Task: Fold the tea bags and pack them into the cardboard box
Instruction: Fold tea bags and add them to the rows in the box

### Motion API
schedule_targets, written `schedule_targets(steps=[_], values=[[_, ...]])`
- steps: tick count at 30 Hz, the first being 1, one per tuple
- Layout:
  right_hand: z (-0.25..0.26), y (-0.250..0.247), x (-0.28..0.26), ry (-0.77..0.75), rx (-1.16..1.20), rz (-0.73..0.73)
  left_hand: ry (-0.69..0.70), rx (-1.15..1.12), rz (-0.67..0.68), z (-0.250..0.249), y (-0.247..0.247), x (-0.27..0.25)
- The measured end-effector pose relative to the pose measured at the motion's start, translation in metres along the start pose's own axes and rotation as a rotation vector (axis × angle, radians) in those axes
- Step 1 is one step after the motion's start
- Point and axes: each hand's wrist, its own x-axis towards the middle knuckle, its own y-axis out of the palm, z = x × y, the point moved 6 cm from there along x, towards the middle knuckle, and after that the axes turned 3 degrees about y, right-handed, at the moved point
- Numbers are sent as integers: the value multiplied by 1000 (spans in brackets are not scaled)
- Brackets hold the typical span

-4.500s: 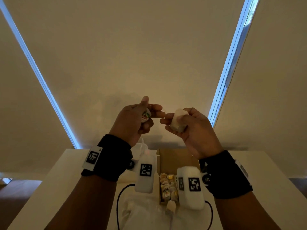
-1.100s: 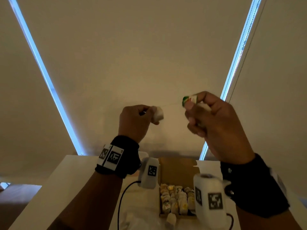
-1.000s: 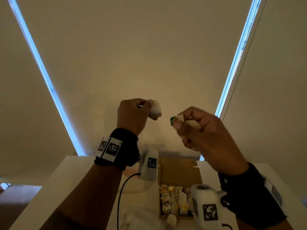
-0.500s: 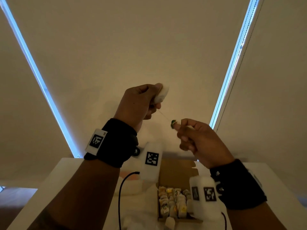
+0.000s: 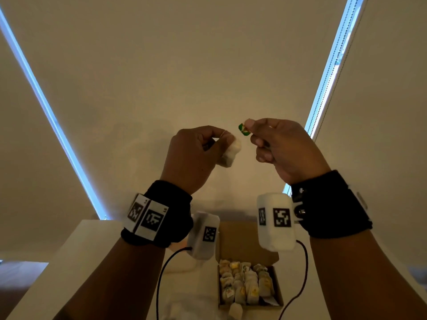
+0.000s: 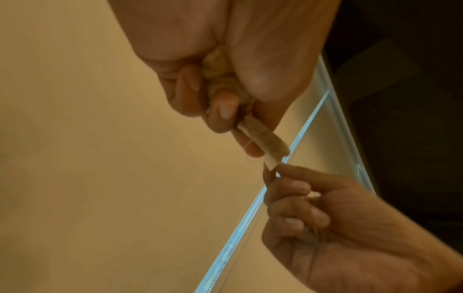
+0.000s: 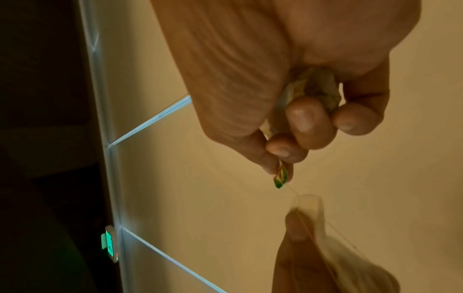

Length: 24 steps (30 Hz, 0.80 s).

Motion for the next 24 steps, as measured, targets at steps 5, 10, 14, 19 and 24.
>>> schedule_targets(steps=[5,10,14,19,24], values=[[-1,12,-9,-80,-74,-57,9,195,0,6,1,3],[-15,20,-22,-96,-109,-97,-52,138,-57,13,2,7],[-19,20,-26,-155,-113,-137,-162,-67,-85,16,5,6],[-16,9,-26,-186,-15,-208,-200,-297,-39,12,11,4],[-11,8,-24,-162,-22,-170,-145,-320,-25,7,10,6]])
